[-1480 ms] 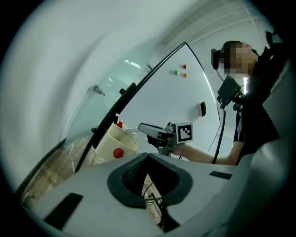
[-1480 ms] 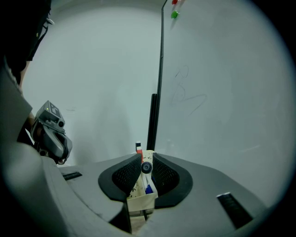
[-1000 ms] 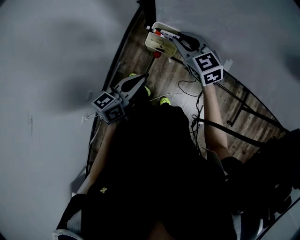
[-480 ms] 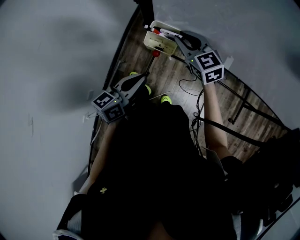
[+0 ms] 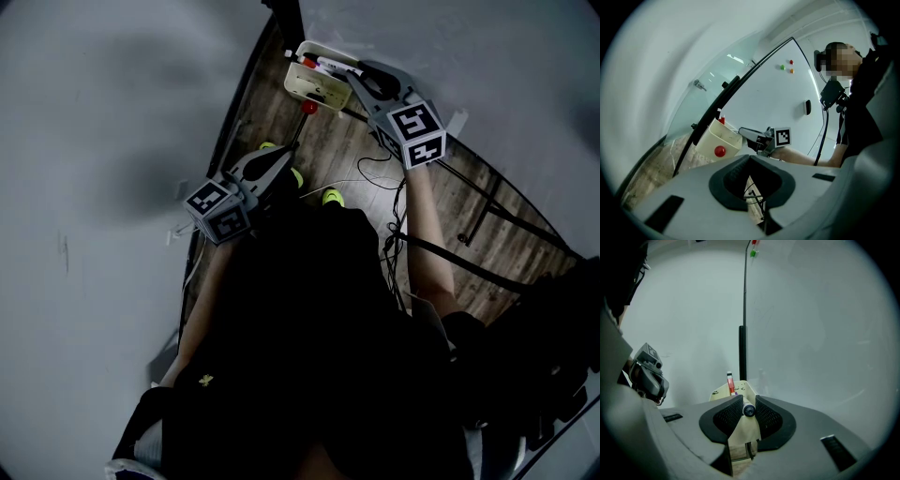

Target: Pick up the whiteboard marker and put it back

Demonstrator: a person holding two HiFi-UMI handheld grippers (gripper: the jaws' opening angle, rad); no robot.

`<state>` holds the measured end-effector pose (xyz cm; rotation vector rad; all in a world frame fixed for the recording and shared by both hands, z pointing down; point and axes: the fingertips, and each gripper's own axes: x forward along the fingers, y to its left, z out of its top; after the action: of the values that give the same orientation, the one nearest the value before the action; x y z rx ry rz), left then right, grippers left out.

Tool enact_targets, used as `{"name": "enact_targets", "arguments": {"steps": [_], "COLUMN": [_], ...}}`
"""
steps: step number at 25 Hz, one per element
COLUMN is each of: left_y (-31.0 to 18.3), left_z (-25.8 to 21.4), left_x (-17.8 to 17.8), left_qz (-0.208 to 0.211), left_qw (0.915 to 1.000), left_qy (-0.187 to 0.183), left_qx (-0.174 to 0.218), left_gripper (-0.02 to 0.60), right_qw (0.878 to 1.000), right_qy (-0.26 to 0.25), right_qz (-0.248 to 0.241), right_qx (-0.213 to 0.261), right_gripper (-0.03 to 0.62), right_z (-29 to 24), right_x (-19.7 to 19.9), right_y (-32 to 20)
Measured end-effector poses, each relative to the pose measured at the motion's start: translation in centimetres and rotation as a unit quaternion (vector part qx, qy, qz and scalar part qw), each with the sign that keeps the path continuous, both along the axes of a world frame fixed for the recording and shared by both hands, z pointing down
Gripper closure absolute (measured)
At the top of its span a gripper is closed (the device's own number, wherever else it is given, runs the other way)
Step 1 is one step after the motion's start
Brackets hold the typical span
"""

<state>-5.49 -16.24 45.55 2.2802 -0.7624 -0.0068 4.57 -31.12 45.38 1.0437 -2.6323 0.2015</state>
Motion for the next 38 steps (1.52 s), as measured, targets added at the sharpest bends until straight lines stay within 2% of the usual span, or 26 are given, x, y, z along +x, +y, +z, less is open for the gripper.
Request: {"name": "enact_targets", "arguments": {"steps": [11, 17, 23, 30, 34, 38], "left_y": [-0.5, 0.0, 1.2, 2.7, 4.1, 4.7], "left_z": [-0.1, -0.4, -1.2, -2.7, -2.4, -2.1], "left_x": [0.5, 0.7, 1.2, 1.8, 1.9, 2.0], "left_qz": [0.007, 0.000, -0.013, -0.039, -0.044, -0.048], "left_qw": [0.9999, 0.9999, 0.9996, 0.9984, 0.9983, 0.9986], "left_qy": [-0.001, 0.000, -0.004, -0.010, -0.020, -0.008], "left_qx": [0.011, 0.011, 0.026, 0.041, 0.031, 0.019], "left_gripper": [0.575, 0.575, 0.575, 0.575, 0.575, 0.575], "right_qw": [1.000, 1.000, 1.000, 0.998, 0.998, 0.999], "right_qy": [0.005, 0.006, -0.005, -0.022, -0.021, -0.032], "right_qz": [-0.006, -0.005, -0.012, -0.046, -0.048, -0.041], "right_qx": [-0.001, 0.012, 0.028, 0.034, 0.021, 0.007], "right_gripper": [0.508, 0.467, 0.465, 0.465, 0.465, 0.465], "right_z": [0.4, 0.1, -1.7, -3.3, -2.6, -2.1], "right_x": [-0.2, -0.2, -0.2, -0.2, 0.8, 1.1], "right_y": [0.0, 0.3, 1.5, 4.5, 6.3, 7.3]}}
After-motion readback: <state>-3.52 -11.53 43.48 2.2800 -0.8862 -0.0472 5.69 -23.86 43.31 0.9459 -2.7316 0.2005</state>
